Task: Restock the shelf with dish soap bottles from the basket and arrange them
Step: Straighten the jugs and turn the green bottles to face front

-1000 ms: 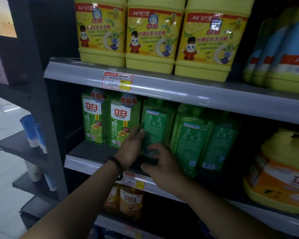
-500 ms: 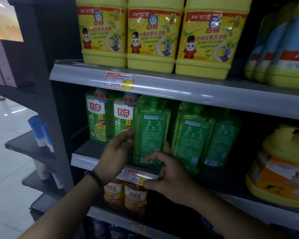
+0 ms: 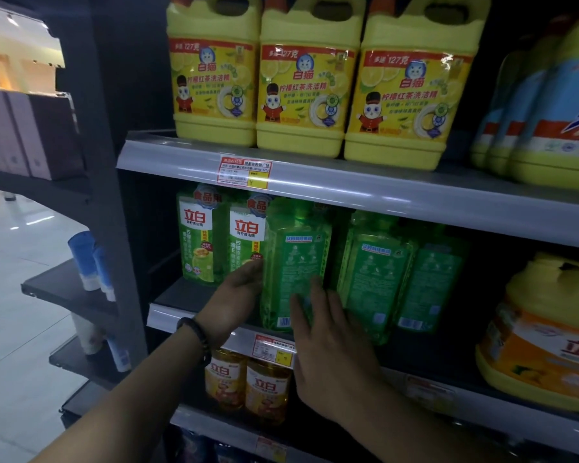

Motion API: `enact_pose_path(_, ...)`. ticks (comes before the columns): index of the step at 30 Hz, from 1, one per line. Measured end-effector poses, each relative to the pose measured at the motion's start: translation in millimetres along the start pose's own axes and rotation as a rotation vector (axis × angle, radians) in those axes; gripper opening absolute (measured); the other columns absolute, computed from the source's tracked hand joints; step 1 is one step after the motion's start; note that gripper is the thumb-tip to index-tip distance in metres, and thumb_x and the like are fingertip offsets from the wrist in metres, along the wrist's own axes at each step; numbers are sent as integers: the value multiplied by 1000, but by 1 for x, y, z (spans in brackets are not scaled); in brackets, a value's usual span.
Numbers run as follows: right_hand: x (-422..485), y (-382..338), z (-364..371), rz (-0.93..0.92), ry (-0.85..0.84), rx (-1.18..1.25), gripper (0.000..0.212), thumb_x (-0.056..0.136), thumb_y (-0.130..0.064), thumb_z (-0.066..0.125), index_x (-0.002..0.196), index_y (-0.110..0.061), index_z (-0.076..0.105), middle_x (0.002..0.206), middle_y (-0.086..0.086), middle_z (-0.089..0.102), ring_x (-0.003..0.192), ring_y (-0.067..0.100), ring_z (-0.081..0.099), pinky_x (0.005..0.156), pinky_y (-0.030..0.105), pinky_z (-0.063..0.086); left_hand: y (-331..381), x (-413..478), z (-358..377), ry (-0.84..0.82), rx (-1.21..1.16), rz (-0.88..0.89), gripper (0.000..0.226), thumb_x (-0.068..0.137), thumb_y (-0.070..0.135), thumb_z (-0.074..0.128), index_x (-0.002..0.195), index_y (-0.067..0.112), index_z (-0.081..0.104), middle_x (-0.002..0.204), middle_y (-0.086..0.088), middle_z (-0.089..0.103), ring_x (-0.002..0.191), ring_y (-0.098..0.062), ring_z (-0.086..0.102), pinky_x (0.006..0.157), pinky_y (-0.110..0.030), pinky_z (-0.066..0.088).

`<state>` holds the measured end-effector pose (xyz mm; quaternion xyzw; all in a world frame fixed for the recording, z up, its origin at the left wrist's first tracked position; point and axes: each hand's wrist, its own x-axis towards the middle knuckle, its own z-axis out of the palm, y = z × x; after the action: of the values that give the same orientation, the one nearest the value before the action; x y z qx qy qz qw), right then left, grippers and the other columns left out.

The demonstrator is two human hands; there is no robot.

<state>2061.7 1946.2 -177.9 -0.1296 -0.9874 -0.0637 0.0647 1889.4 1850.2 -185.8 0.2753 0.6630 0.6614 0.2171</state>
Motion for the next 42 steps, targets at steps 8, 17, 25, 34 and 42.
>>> enact_pose_path(8, 12, -6, 1, 70, -84, 300, 87, 104, -38, 60, 169, -21, 5, 168, 8, -40, 163, 36, 4, 126, 44, 33, -2, -11, 4, 80, 133, 72, 27, 101, 32, 55, 123, 23, 68, 119, -10, 74, 114, -40, 69, 103, -64, 52)
enact_pose_path(17, 39, 22, 2, 149, -57, 309, 68, 95, -45, 73, 147, -5, 54, 176, 9, 13, 147, 32, 46, 114, 45, 49, -11, -27, 14, 100, 292, 181, 27, 101, 5, 54, 111, 29, 61, 100, 4, 68, 92, -22, 67, 81, -48, 56)
enact_pose_path(25, 8, 12, 4, 14, 68, 76, 89, 102, -35, 58, 163, -38, -6, 168, 16, -12, 143, 44, 36, 99, 46, 54, 28, 1, 2, 66, 380, 244, 65, 104, -1, 50, 151, 44, 43, 112, 1, 62, 83, -31, 69, 67, -34, 54)
enact_pose_path(34, 19, 5, 6, 42, 22, 79, 106, 97, -33, 66, 162, -46, -18, 162, 15, -2, 138, 44, 34, 89, 43, 56, 66, 34, -2, 13, 747, 257, 85, 101, -1, 48, 160, 50, 15, 114, -17, 65, 80, -31, 64, 64, -46, 55)
enact_pose_path(42, 9, -1, -1, 50, 23, 3, 96, 101, -51, 54, 167, -25, -11, 150, 15, 15, 130, 39, 39, 85, 42, 52, 55, 26, 5, 105, 769, 320, 90, 89, -4, 54, 157, 44, 20, 132, -15, 41, 122, -44, 55, 97, -42, 50)
